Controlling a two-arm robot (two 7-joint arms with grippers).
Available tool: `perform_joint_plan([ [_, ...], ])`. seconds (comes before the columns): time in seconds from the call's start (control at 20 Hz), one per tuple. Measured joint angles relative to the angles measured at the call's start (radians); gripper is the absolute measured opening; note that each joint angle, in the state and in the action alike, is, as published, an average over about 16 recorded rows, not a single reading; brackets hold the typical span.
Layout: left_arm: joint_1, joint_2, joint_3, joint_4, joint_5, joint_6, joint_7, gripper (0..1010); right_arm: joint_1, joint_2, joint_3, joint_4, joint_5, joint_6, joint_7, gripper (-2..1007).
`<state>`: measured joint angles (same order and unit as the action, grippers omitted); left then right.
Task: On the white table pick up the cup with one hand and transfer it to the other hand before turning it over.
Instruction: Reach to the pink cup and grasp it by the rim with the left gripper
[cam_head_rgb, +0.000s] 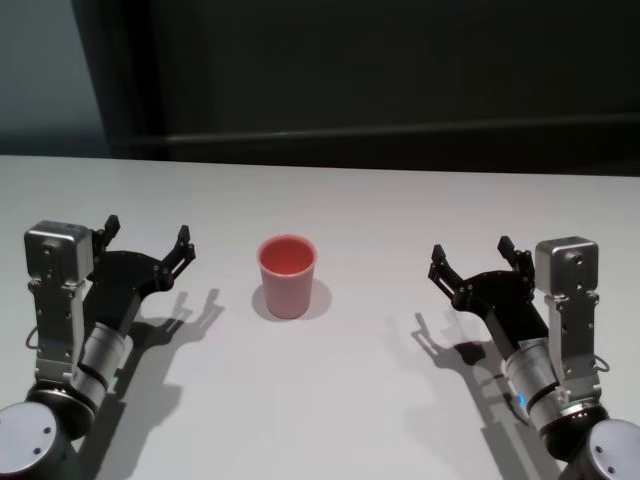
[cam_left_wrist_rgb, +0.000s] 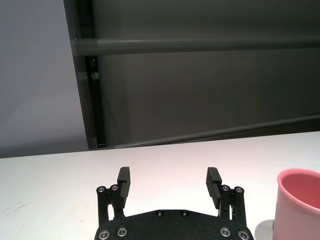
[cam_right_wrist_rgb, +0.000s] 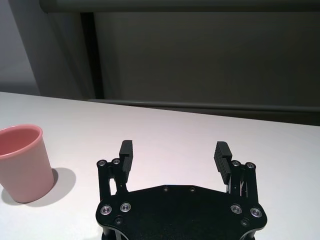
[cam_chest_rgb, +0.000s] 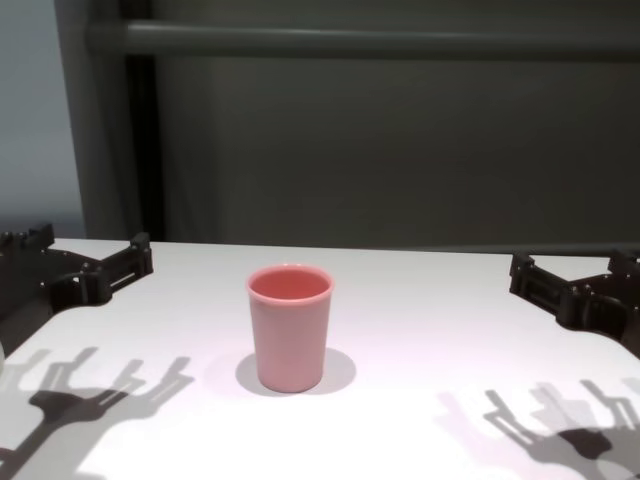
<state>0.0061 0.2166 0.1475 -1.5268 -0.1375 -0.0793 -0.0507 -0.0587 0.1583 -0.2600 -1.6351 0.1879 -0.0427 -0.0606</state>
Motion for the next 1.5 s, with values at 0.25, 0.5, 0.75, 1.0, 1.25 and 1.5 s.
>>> perform_joint_plan([
  [0.25, 0.000, 0.000, 0.000, 0.000, 0.000, 0.000, -0.001, 1001, 0.000, 0.000, 0.000, 0.000, 0.000, 0.000, 0.000, 1000],
  [0.5, -0.007, 0.002, 0.001, 0.002, 0.001, 0.002, -0.016, 1001, 0.000, 0.000, 0.000, 0.000, 0.000, 0.000, 0.000, 1000],
  [0.75, -0.027, 0.015, 0.005, 0.006, 0.008, 0.009, -0.054, 1001, 0.000, 0.000, 0.000, 0.000, 0.000, 0.000, 0.000, 1000],
  [1.0, -0.060, 0.050, 0.018, 0.002, 0.034, 0.027, -0.122, 1001, 0.000, 0.000, 0.000, 0.000, 0.000, 0.000, 0.000, 1000],
  [1.25, -0.107, 0.116, 0.050, -0.015, 0.075, 0.061, -0.220, 1001, 0.000, 0.000, 0.000, 0.000, 0.000, 0.000, 0.000, 1000],
  [1.5, -0.159, 0.200, 0.098, -0.043, 0.122, 0.102, -0.324, 1001, 0.000, 0.000, 0.000, 0.000, 0.000, 0.000, 0.000, 1000],
])
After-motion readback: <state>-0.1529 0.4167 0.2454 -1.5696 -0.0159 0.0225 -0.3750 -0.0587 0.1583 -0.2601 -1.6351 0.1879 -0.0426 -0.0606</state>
